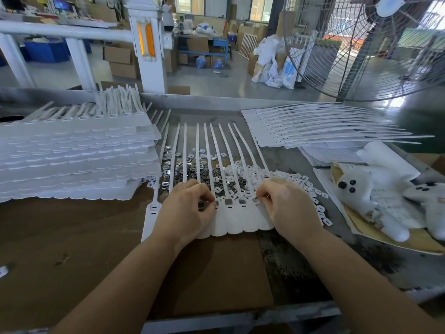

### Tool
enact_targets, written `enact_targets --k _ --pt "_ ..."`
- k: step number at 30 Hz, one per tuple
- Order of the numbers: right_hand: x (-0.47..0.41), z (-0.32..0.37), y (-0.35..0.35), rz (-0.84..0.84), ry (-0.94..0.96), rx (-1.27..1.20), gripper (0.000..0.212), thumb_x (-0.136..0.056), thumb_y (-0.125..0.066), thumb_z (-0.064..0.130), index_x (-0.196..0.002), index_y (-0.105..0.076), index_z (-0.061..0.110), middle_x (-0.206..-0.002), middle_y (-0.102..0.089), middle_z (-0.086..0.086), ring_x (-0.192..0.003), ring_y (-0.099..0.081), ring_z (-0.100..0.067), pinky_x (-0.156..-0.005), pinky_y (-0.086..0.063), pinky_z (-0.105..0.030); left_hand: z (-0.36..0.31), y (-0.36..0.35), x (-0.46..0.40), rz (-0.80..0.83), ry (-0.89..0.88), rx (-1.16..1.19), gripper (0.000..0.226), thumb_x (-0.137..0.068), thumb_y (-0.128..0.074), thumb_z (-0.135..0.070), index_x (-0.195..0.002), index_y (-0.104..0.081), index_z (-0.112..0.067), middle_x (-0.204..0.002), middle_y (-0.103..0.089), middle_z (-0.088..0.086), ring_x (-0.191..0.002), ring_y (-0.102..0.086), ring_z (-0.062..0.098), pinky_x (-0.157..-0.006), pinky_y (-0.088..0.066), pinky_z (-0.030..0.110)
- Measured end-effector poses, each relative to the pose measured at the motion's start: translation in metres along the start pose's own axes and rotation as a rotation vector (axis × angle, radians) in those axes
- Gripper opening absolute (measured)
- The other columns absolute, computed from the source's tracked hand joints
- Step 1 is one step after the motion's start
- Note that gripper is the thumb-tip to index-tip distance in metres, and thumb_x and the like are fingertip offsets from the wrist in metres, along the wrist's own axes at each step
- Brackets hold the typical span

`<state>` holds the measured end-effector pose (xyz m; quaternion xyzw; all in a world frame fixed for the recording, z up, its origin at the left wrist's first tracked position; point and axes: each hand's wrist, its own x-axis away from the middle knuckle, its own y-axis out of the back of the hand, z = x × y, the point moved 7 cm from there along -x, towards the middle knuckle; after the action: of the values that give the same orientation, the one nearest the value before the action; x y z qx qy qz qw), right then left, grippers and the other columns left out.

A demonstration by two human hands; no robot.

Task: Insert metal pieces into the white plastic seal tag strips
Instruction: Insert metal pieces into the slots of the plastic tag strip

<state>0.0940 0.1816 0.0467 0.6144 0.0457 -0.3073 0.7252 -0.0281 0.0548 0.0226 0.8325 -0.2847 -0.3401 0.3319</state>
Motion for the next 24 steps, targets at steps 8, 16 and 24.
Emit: enact_targets --k 8,16,24 --pt "0.005 0.007 0.001 -0.066 0.024 0.035 0.004 -0.083 -0.065 0.004 -0.08 -0.068 0.005 -0.079 -0.066 -0.007 -0.074 -0.061 -0.024 -0.063 -0.054 -0.039 0.0 0.001 0.001 -0.012 -0.008 -0.002 0.003 -0.083 -0.066 -0.022 -0.082 -0.063 -0.024 -0.078 -0.044 -0.024 -0.086 -0.043 0.005 -0.065 -0.03 0.004" --pt "0.01 0.008 0.0 -0.058 0.033 0.062 0.008 -0.079 -0.067 -0.001 -0.079 -0.072 0.005 -0.079 -0.068 -0.005 -0.075 -0.063 -0.024 -0.058 -0.055 -0.037 0.0 0.001 0.001 -0.008 -0.012 0.006 0.01 -0.083 -0.066 -0.023 -0.079 -0.059 -0.028 -0.078 -0.044 -0.024 -0.085 -0.042 0.003 -0.064 -0.032 0.002" --pt "0.022 0.006 0.005 -0.029 0.035 0.029 0.038 -0.074 -0.048 -0.008 -0.1 -0.072 0.006 -0.098 -0.071 -0.006 -0.092 -0.064 -0.024 -0.085 -0.047 -0.027 0.0 0.001 0.001 -0.016 -0.008 0.006 0.004 -0.083 -0.066 -0.023 -0.082 -0.063 -0.025 -0.078 -0.044 -0.024 -0.085 -0.043 0.004 -0.064 -0.03 0.001"
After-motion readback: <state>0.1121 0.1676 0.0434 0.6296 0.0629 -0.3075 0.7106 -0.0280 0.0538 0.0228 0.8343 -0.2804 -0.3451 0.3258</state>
